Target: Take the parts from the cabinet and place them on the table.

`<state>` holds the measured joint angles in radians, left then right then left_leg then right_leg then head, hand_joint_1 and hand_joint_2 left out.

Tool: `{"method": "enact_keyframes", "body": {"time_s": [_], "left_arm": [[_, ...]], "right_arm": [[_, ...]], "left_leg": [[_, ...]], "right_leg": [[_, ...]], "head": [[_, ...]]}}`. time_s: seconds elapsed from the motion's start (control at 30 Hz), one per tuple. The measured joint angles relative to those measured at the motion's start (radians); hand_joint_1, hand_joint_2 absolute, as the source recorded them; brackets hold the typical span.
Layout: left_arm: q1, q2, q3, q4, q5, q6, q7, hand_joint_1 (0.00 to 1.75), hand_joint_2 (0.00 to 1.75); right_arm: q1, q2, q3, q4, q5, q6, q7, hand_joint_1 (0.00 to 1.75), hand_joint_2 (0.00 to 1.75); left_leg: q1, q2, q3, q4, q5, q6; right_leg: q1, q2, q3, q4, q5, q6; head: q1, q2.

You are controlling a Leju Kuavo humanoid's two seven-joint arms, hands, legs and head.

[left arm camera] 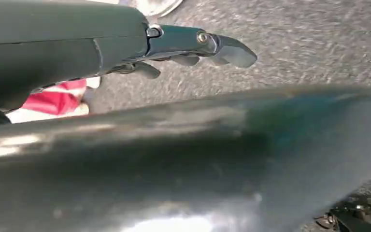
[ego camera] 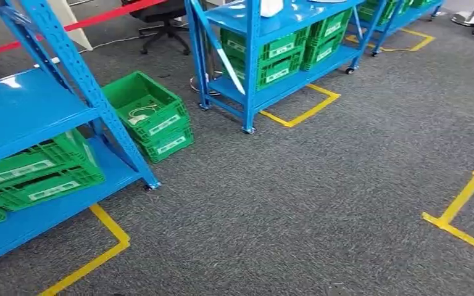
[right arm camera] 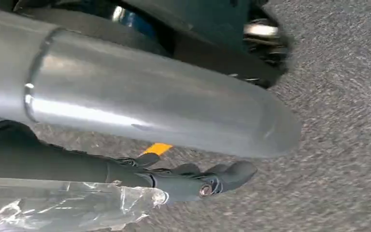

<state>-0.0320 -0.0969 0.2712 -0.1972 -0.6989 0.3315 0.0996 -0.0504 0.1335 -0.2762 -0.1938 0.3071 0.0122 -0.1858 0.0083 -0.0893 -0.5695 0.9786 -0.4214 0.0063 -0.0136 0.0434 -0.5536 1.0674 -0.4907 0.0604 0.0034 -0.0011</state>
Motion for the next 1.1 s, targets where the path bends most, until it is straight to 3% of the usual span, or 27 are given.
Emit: {"method": "enact_keyframes", "body": {"time_s": [0.03,0.17,0.2,0.23,0.27,0.33,0.37,0.4,0.43,0.47,0.5,0.53,0.57,0.6,0.67,0.7,0.73,0.77,0.83,0.87,0.9,0.93,0.97,1.0,1.03,1.07,1.1], "left_arm": [[-0.002,0.0,0.0,0.0,0.0,0.0,0.0,0.0,0.0],[0.006,0.001,0.0,0.0,0.0,0.0,0.0,0.0,0.0],[0.008,0.005,0.0,0.0,0.0,0.0,0.0,0.0,0.0],[0.009,0.002,0.0,0.0,0.0,0.0,0.0,0.0,0.0],[0.005,0.001,0.0,0.0,0.0,0.0,0.0,0.0,0.0],[-0.001,0.001,0.0,0.0,0.0,0.0,0.0,0.0,0.0],[-0.001,0.001,0.0,0.0,0.0,0.0,0.0,0.0,0.0],[0.001,0.001,0.0,0.0,0.0,0.0,0.0,0.0,0.0],[0.003,0.001,0.0,0.0,0.0,0.0,0.0,0.0,0.0],[0.003,0.002,0.0,0.0,0.0,0.0,0.0,0.0,0.0],[0.002,0.002,0.0,0.0,0.0,0.0,0.0,0.0,0.0],[-0.001,0.002,0.0,0.0,0.0,0.0,0.0,0.0,0.0],[-0.006,0.002,0.0,0.0,0.0,0.0,0.0,0.0,0.0],[-0.007,0.002,0.0,0.0,0.0,0.0,0.0,0.0,0.0],[-0.002,0.002,0.001,0.0,0.0,0.0,0.0,0.0,0.0],[-0.001,0.001,0.0,0.0,0.0,0.0,0.0,0.0,0.0],[0.001,0.0,0.001,0.0,0.0,0.0,0.0,0.0,0.0],[-0.001,0.003,0.001,0.0,0.0,0.0,0.0,0.0,0.0],[-0.006,0.001,0.001,0.0,0.0,0.0,0.0,0.0,0.0],[-0.005,0.001,0.001,0.0,0.0,0.0,0.0,0.0,0.0],[-0.003,0.0,0.001,0.0,0.0,0.0,0.0,0.0,0.0],[-0.001,0.0,0.001,0.0,0.0,-0.001,0.0,0.0,0.0],[0.0,0.0,0.001,0.0,0.0,-0.001,0.0,0.0,0.0],[-0.001,0.0,0.001,0.0,0.0,-0.002,0.0,0.0,0.0],[-0.002,0.0,0.001,0.0,0.0,-0.002,0.0,0.0,0.0],[-0.005,0.001,0.001,0.0,0.0,-0.002,0.0,0.0,0.0],[-0.005,0.001,0.001,0.0,0.0,-0.002,0.0,0.0,0.0]], "right_arm": [[0.0,0.0,0.0,0.0,0.0,0.0,0.0,0.0,0.0],[-0.004,0.0,0.0,0.001,0.0,0.0,0.0,0.0,0.0],[-0.006,0.0,0.0,0.001,0.0,0.0,0.0,0.0,0.0],[-0.006,0.0,0.0,0.001,0.0,0.0,0.0,0.0,0.0],[-0.004,0.0,0.0,0.001,0.0,0.001,0.0,0.0,0.0],[0.002,0.0,0.0,0.001,0.0,0.002,0.0,0.0,0.0],[0.002,0.0,0.0,0.001,0.0,0.003,0.0,0.0,0.0],[0.0,0.0,0.0,0.001,0.0,0.003,0.0,0.0,0.0],[-0.002,0.0,0.0,0.001,0.0,0.003,0.0,0.0,0.0],[-0.004,0.0,0.0,0.001,0.001,0.004,0.0,0.0,0.0],[-0.005,0.0,0.0,0.001,0.001,0.004,0.0,0.0,0.0],[-0.006,0.0,0.0,0.001,0.001,0.004,-0.001,0.0,0.0],[-0.005,0.0,0.0,0.001,0.001,0.004,-0.001,0.0,0.0],[-0.005,0.0,0.0,0.001,0.002,0.005,-0.001,0.0,0.0],[-0.011,0.0,0.0,0.001,0.002,0.005,-0.002,0.0,0.0],[-0.014,0.0,0.0,0.0,0.002,0.005,-0.001,0.0,0.0],[-0.017,0.0,0.0,0.0,0.002,0.005,-0.003,0.0,0.0],[-0.015,0.0,0.0,0.0,0.002,0.005,-0.003,0.0,0.0],[-0.014,0.0,0.0,0.001,0.002,0.005,-0.002,0.0,0.0],[-0.01,0.0,0.0,0.001,0.002,0.005,-0.001,0.0,0.0],[-0.007,0.0,0.0,0.001,0.002,0.005,-0.001,0.0,0.0],[-0.006,0.0,0.0,0.001,0.002,0.005,-0.001,0.0,0.0],[-0.008,0.0,0.0,0.001,0.002,0.005,-0.001,0.0,0.0],[-0.008,0.0,0.0,0.001,0.002,0.005,-0.002,0.0,0.0],[-0.009,0.0,0.0,0.001,0.003,0.005,-0.002,0.0,0.0],[-0.008,0.0,0.0,0.001,0.002,0.005,-0.002,0.0,0.0],[-0.011,0.0,0.0,0.001,0.002,0.005,-0.002,0.0,0.0]], "left_leg": [[-0.003,-0.012,-0.003,0.002,0.001,-0.008],[0.006,-0.053,-0.022,-0.004,0.016,-0.037],[0.007,-0.047,-0.024,0.003,0.012,-0.04],[-0.001,0.011,-0.039,0.034,-0.017,-0.043],[-0.001,0.047,-0.073,0.103,-0.062,-0.046],[0.0,0.073,-0.149,0.267,-0.136,-0.05],[0.001,0.077,-0.17,0.315,-0.148,-0.051],[0.001,0.077,-0.166,0.313,-0.135,-0.05],[0.0,0.078,-0.143,0.273,-0.105,-0.049],[0.0,0.086,-0.097,0.19,-0.061,-0.047],[-0.002,0.114,-0.045,0.097,-0.022,-0.042],[-0.009,0.18,-0.004,0.032,-0.008,-0.034],[-0.012,0.183,0.008,-0.005,-0.011,-0.031],[-0.012,0.166,0.0,0.006,-0.009,-0.026],[-0.013,0.141,-0.006,0.004,-0.008,-0.018],[-0.003,0.128,0.0,-0.002,-0.002,-0.01],[0.0,0.12,0.0,-0.003,-0.002,-0.007],[0.0,0.108,-0.002,-0.003,0.0,-0.001],[0.0,0.079,-0.007,-0.002,0.001,0.002],[0.0,0.063,-0.007,-0.002,0.002,0.003],[0.0,0.048,-0.007,-0.002,0.002,0.002],[0.001,0.032,-0.006,-0.001,0.003,0.001],[0.003,0.016,-0.005,-0.001,0.005,-0.002],[0.004,0.001,-0.005,0.0,0.006,-0.006],[0.004,-0.01,-0.007,0.0,0.008,-0.011],[-0.001,-0.024,-0.014,0.008,0.006,-0.018],[0.002,-0.033,-0.018,0.002,0.011,-0.026]], "right_leg": [[-0.005,0.052,0.019,-0.046,-0.008,0.001],[0.003,0.019,0.027,-0.053,-0.004,-0.032],[-0.004,-0.001,0.027,-0.061,0.005,-0.042],[-0.002,-0.008,0.027,-0.064,0.007,-0.048],[0.0,-0.023,0.026,-0.065,0.008,-0.051],[0.005,-0.059,0.024,-0.064,0.007,-0.053],[0.005,-0.074,0.024,-0.064,0.006,-0.055],[0.006,-0.087,0.024,-0.064,0.005,-0.055],[0.006,-0.098,0.025,-0.064,0.004,-0.055],[0.005,-0.111,0.028,-0.064,0.003,-0.053],[0.006,-0.122,0.032,-0.064,0.0,-0.05],[0.011,-0.132,0.035,-0.064,-0.003,-0.044],[0.019,-0.143,0.032,-0.052,-0.012,-0.037],[0.019,-0.156,0.035,-0.058,-0.01,-0.034],[0.019,-0.181,0.044,-0.064,-0.011,-0.025],[0.015,-0.166,0.042,-0.061,-0.019,-0.015],[0.013,-0.104,0.032,-0.035,-0.039,-0.009],[0.01,-0.069,0.002,0.034,-0.079,-0.007],[0.009,-0.048,-0.081,0.206,-0.152,-0.003],[0.009,-0.046,-0.109,0.257,-0.164,-0.003],[0.009,-0.046,-0.116,0.259,-0.148,-0.003],[0.008,-0.045,-0.1,0.215,-0.111,-0.004],[0.006,-0.04,-0.061,0.126,-0.058,-0.005],[0.001,-0.015,-0.017,0.027,-0.009,-0.006],[-0.006,0.041,0.01,-0.036,0.002,-0.006],[-0.009,0.05,0.018,-0.058,-0.008,-0.011],[-0.004,0.039,0.016,-0.052,-0.007,-0.016]], "head": [[0.0,0.0],[0.0,0.0],[-0.001,0.0],[-0.01,0.0],[-0.016,0.0],[-0.015,0.0],[-0.015,0.0],[-0.015,0.0],[-0.016,0.0],[-0.016,0.0],[-0.016,0.0],[-0.016,0.0],[-0.02,0.0],[-0.012,0.0],[-0.012,0.0],[-0.015,0.0],[-0.007,0.0],[-0.004,0.0],[-0.002,0.0],[0.0,0.0],[0.0,0.0],[0.0,0.0],[0.0,0.0],[0.0,0.0],[0.0,0.0],[-0.002,0.0],[-0.003,0.0]]}}
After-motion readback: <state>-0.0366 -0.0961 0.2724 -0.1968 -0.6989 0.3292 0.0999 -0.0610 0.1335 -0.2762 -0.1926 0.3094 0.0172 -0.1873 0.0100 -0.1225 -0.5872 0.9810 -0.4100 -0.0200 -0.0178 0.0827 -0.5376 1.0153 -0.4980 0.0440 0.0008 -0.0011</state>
